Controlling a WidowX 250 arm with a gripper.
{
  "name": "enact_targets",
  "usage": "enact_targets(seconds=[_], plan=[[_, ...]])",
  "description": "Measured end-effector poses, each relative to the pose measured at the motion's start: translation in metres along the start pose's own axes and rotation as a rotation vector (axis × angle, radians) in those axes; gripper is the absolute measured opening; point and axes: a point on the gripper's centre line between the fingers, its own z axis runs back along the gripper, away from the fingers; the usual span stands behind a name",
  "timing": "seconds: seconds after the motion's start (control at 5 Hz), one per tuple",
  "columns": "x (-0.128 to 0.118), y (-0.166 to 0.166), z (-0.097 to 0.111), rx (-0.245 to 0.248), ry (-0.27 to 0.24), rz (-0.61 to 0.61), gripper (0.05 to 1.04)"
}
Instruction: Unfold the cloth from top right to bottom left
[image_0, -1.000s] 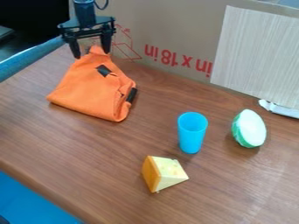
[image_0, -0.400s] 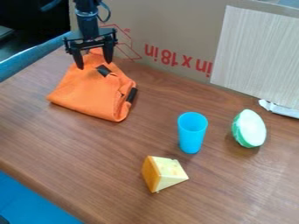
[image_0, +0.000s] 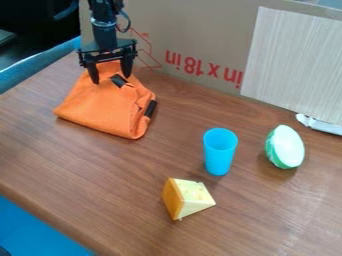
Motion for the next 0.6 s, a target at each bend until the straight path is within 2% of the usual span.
enact_targets(seconds=[0.2, 0.6], plan=[[0.0005, 0.0007, -0.0066, 0.013, 0.004, 0.011, 0.956], [0.0023, -0.0024, -0.0131, 0.023, -0.024, 0.014, 0.395]])
